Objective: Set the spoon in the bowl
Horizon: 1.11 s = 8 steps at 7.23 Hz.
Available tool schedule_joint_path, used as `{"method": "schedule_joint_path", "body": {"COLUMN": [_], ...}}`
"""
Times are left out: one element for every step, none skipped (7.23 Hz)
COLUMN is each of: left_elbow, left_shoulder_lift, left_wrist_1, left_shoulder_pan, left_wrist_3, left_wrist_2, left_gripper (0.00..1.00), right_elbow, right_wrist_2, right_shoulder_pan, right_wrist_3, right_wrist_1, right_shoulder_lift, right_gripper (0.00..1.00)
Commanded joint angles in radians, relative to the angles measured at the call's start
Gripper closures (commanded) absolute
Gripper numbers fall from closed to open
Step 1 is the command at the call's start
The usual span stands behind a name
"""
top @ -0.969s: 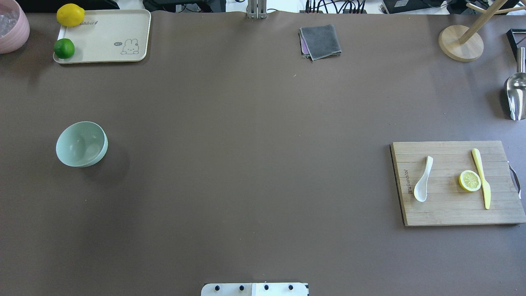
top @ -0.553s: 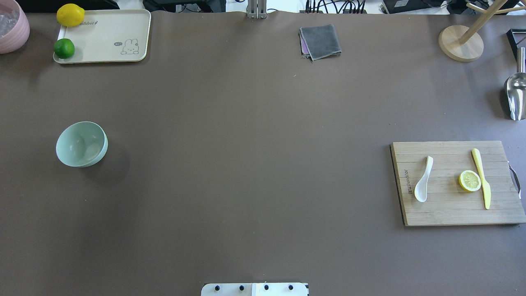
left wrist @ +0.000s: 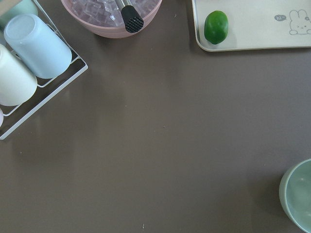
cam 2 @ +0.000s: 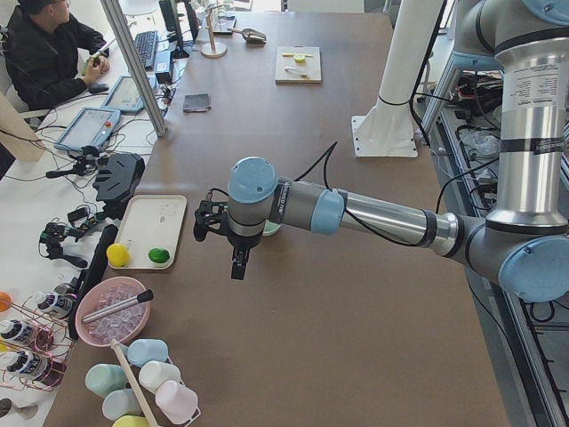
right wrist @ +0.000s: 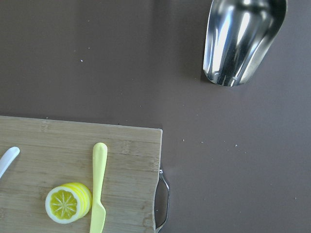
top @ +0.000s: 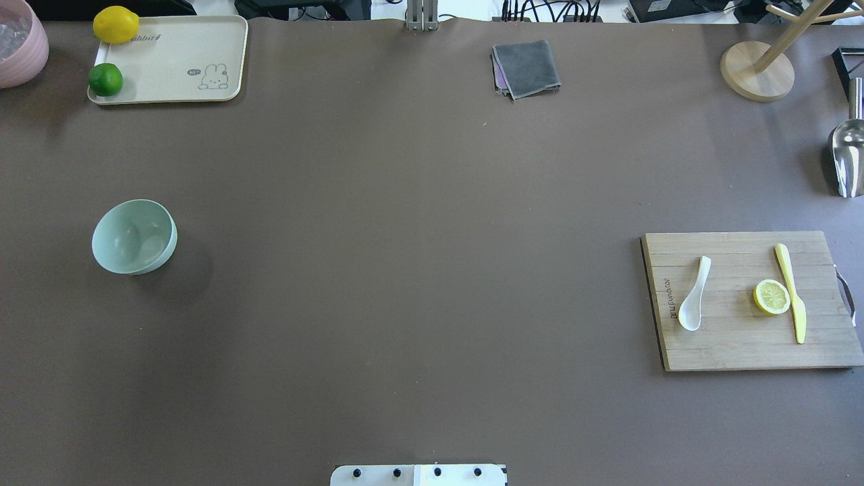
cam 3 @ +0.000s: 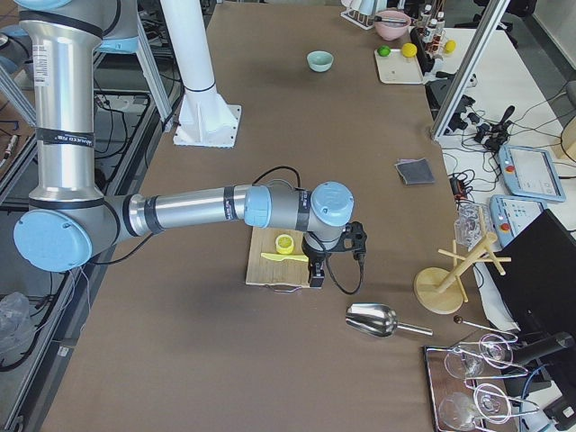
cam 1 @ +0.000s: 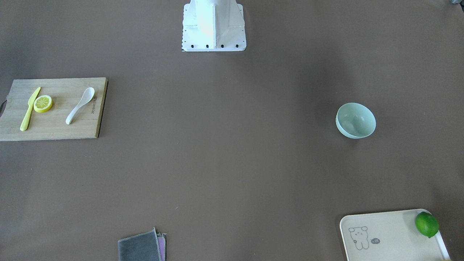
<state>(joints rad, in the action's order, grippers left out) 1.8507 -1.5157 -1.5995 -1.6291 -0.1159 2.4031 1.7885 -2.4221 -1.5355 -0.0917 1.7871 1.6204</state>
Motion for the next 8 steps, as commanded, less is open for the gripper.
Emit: {"method": "schedule_joint_path", "body": {"left_elbow": [-0.001,0.001,-0.001,0.001,0.001,0.004,-0.001,0.004], "left_shoulder_lift": [0.0,0.005,0.006,0.006,0.006,0.0,-0.001,0.0], "left_wrist_1": [-0.005,-0.005,-0.005,-0.005,-0.007,-0.008,-0.023,-0.075], "left_shoulder_pan": [0.0,0.0,0.0,0.0,0.0,0.0,0.005,0.032], "left_wrist_3": [-0.001,-0.001,0.002,0.005,0.005,0.002,0.001,0.004], "left_wrist_2": [-0.001,-0.001,-0.001,-0.001,-0.001,0.002,0.002,0.004], "left_gripper": [0.02,0.02,0.02,0.02,0.02,0.02,0.02,0.02], "right_elbow": [0.0,0.0,0.0,0.002,0.002,0.002,0.002,0.002], "right_wrist_2": [-0.002,-0.002,-0.003,-0.003,-0.003,-0.003,-0.003,-0.003], "right_shoulder_pan": [0.0,0.0,0.0,0.0,0.0,0.0,0.0,0.0], "right_wrist_3": [0.001,0.0,0.0,0.0,0.0,0.0,0.0,-0.002], "right_wrist_1": [0.0,-0.001,-0.002,-0.002,-0.002,-0.002,-0.002,-0.002], "right_shoulder_lift": [-0.001,-0.001,-0.001,-0.001,-0.001,-0.001,-0.001,-0.001], "right_gripper": [0.0,0.0,0.0,0.0,0.0,0.0,0.0,0.0]}}
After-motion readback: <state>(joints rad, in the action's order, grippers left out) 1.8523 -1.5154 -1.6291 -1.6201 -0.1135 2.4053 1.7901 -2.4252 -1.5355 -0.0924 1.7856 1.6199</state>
